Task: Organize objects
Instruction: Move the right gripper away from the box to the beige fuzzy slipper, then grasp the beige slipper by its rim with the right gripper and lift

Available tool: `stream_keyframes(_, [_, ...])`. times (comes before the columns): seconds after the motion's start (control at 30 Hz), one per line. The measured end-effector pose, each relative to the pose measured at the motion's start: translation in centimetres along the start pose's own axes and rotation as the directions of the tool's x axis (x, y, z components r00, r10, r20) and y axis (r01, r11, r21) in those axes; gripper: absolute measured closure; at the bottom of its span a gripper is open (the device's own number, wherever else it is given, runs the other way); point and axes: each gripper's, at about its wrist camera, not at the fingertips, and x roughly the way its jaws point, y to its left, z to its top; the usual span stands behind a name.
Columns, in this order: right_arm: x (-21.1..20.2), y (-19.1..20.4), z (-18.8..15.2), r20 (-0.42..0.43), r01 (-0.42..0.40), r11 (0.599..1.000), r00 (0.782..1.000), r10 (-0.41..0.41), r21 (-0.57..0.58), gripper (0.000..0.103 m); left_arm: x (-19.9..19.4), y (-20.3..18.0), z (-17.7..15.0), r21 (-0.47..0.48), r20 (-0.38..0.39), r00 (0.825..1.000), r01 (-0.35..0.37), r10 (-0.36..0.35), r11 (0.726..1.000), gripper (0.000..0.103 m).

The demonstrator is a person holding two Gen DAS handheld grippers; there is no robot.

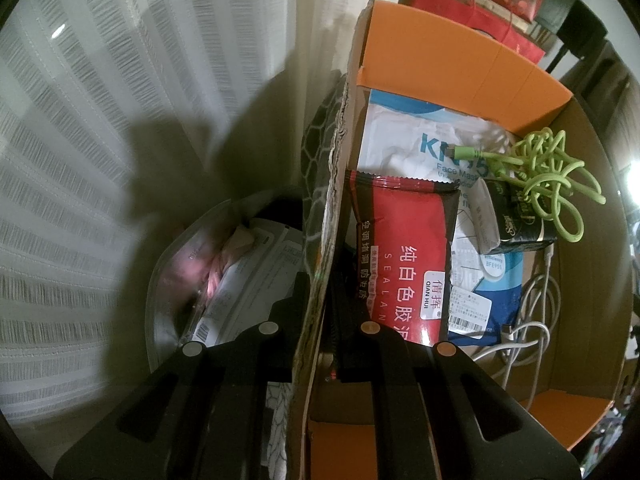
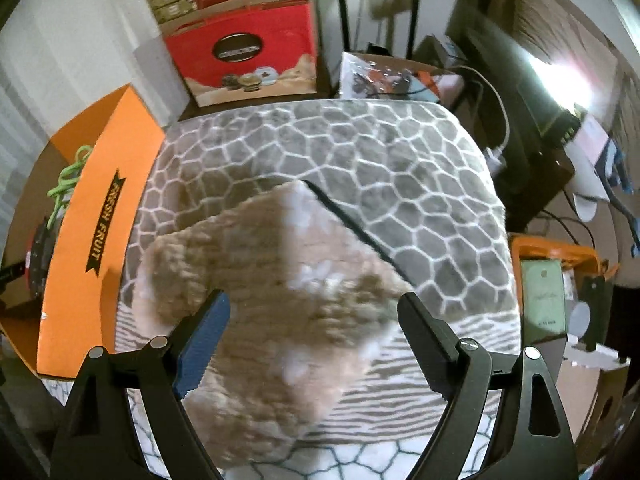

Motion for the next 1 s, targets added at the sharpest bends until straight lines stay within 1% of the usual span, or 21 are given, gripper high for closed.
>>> stream_keyframes(0.2, [0.1, -1.8, -0.7, -0.015, 0.003, 0.999, 1.000, -0.002, 0.049, 0.016, 0.0, 0.0, 0.0, 0.000, 0.000, 1.000, 0.000, 0.000, 1.000, 0.094])
stream_keyframes(0.3, [0.5, -2.4, -1.0, -0.027, -0.009, 0.997, 1.000, 0.011, 0.074, 0.016, 0.0, 0.0, 0.0, -0.001, 0.000, 1.000, 0.000, 0.000, 1.000, 0.094])
stream_keyframes(0.43, [1.5, -3.3, -1.5, -0.053, -0.052, 0.990, 0.997, 0.059, 0.127, 0.016, 0.0, 0.0, 0.0, -0.001, 0.000, 1.000, 0.001, -0.001, 1.000, 0.094])
stream_keyframes(0.5, [1.9, -3.4, -1.8, -0.061, -0.072, 0.987, 0.995, 0.082, 0.146, 0.018, 0.0, 0.0, 0.0, 0.000, 0.000, 1.000, 0.000, 0.000, 1.000, 0.094])
stream_keyframes(0.57, [2.2, -3.2, -2.0, -0.060, -0.086, 0.986, 0.994, 0.095, 0.144, 0.024, 0.0, 0.0, 0.0, -0.001, 0.000, 1.000, 0.001, -0.001, 1.000, 0.094])
stream_keyframes(0.63, [2.3, -2.8, -2.0, -0.064, -0.096, 0.987, 0.992, 0.105, 0.132, 0.040, 0.0, 0.0, 0.0, 0.000, 0.000, 1.000, 0.000, 0.000, 1.000, 0.094])
stream_keyframes(0.7, [2.4, -2.6, -1.9, -0.063, -0.081, 0.989, 0.994, 0.089, 0.121, 0.045, 0.0, 0.0, 0.0, -0.001, 0.000, 1.000, 0.001, -0.001, 1.000, 0.094])
stream_keyframes(0.77, [2.3, -2.5, -1.8, -0.056, -0.079, 0.990, 0.995, 0.086, 0.116, 0.064, 0.0, 0.0, 0.0, -0.001, 0.000, 1.000, 0.001, -0.001, 1.000, 0.094])
stream_keyframes(0.8, [2.2, -2.5, -1.7, -0.050, -0.081, 0.990, 0.995, 0.088, 0.116, 0.069, 0.0, 0.0, 0.0, -0.001, -0.001, 1.000, 0.001, -0.001, 1.000, 0.094])
stream_keyframes(0.87, [1.8, -2.3, -1.5, -0.035, -0.106, 0.988, 0.993, 0.111, 0.114, 0.083, 0.0, 0.0, 0.0, -0.001, -0.001, 1.000, 0.001, -0.001, 1.000, 0.094])
stream_keyframes(0.93, [1.1, -2.0, -1.1, -0.008, -0.121, 0.987, 0.992, 0.122, 0.102, 0.087, 0.0, 0.0, 0.0, -0.001, 0.000, 1.000, 0.002, -0.002, 1.000, 0.094])
stream_keyframes(1.0, [0.3, -1.6, -0.7, 0.018, -0.126, 0.988, 0.992, 0.125, 0.087, 0.089, 0.0, 0.0, 0.0, -0.002, 0.000, 1.000, 0.003, -0.003, 1.000, 0.094])
